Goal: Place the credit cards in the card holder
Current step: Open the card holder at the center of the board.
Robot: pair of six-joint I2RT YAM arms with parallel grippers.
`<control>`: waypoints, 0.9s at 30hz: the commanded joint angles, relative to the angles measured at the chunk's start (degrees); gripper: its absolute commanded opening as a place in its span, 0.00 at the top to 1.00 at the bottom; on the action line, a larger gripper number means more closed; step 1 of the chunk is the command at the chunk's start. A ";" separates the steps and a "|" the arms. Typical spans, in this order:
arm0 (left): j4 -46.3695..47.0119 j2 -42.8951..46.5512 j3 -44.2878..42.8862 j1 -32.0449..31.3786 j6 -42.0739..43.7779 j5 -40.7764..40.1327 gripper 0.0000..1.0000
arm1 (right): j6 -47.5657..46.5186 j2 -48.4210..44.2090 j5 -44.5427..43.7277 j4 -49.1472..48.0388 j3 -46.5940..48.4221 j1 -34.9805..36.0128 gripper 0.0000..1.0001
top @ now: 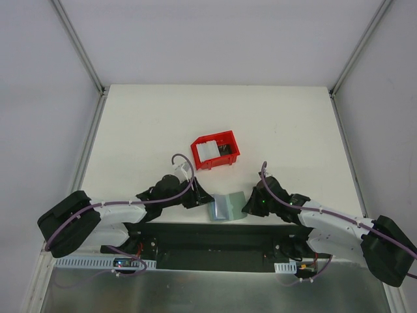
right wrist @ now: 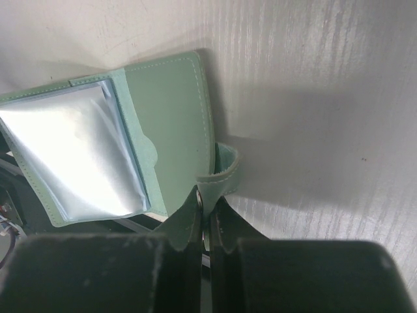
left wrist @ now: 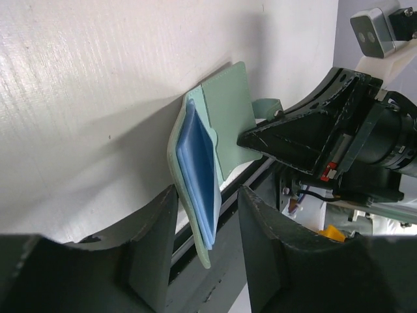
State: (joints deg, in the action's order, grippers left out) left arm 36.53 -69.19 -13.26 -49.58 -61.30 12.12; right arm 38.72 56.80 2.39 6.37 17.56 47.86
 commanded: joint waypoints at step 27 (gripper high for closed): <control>3.11 -1.04 -1.69 -3.68 0.57 -0.78 0.87 | -0.40 -0.19 -1.51 2.42 1.77 -0.31 0.99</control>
State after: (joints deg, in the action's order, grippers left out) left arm 37.89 -71.70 -14.00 -52.58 -61.47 11.88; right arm 38.74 56.73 2.35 6.76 17.69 47.86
